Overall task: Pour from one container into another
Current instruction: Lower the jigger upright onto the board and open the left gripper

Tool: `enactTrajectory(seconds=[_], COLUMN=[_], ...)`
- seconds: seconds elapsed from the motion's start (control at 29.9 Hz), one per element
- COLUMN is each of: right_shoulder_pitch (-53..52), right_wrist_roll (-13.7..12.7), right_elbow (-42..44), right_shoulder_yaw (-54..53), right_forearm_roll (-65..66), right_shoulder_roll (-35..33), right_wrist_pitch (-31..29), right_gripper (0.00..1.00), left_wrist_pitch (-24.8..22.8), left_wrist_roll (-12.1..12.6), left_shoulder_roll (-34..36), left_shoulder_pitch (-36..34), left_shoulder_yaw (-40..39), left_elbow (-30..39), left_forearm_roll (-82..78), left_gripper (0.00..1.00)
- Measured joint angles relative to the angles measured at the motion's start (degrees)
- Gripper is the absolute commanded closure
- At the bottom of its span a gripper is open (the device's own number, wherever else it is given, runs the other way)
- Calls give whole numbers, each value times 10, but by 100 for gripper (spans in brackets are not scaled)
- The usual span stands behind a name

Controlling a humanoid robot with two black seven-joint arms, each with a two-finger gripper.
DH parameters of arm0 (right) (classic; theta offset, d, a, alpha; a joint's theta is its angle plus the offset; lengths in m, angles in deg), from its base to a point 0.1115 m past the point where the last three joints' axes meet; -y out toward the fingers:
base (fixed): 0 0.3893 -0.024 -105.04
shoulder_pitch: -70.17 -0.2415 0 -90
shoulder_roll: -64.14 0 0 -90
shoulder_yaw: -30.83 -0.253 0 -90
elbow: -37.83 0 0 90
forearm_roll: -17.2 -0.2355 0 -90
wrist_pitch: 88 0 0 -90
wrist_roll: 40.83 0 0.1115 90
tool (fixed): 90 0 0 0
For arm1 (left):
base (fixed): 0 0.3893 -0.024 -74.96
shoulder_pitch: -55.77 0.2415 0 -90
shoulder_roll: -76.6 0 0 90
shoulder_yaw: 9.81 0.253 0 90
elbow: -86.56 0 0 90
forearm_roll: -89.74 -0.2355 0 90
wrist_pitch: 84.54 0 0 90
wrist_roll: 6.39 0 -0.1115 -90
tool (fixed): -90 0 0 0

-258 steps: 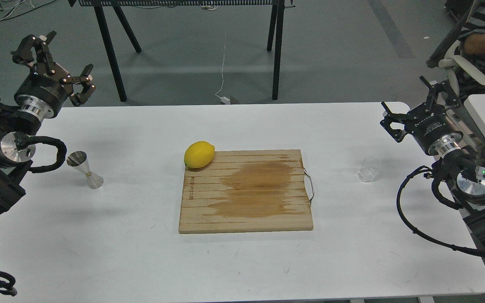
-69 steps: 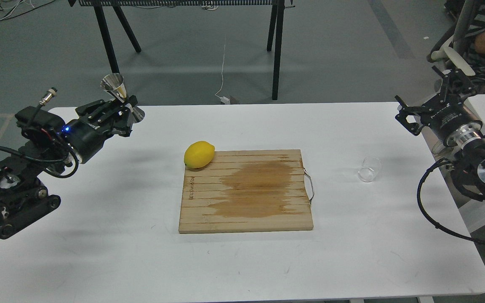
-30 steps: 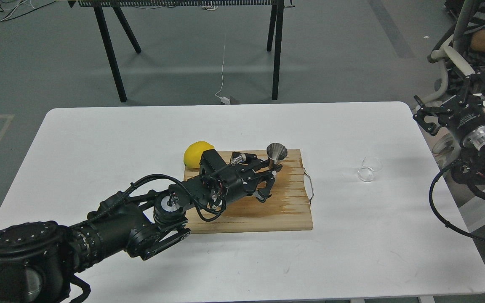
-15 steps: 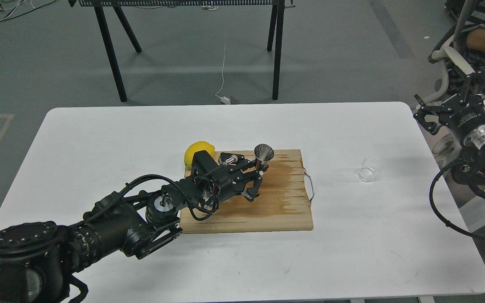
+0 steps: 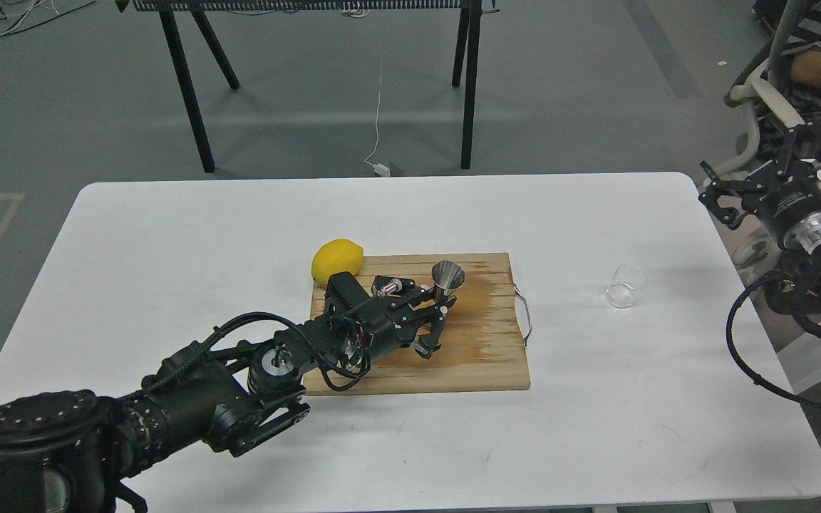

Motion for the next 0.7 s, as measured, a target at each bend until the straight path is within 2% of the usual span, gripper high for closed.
enactTrajectory(seconds=[0.13, 0.33, 0.47, 0.7], right_shoulder_pitch=[0, 0, 0, 1], right_wrist_roll=[0, 0, 0, 0], right_elbow=[0, 0, 0, 0], right_shoulder_yaw=[1, 1, 1, 1], right_forearm_roll=[0, 0, 0, 0], right_shoulder_roll=[0, -1, 0, 0], right_wrist_pitch=[0, 0, 0, 0], right_gripper=[0, 0, 0, 0], left_wrist_pitch=[0, -2, -4, -6], left_wrist_roll=[0, -1, -2, -2], left_shoulder_roll=[0, 0, 0, 0], left_shoulder_pitch=[3, 3, 3, 3], left_shoulder_yaw=[0, 0, 0, 0], left_elbow=[5, 7, 7, 6], left_forearm_roll=[0, 0, 0, 0], left_gripper=[90, 66, 63, 51])
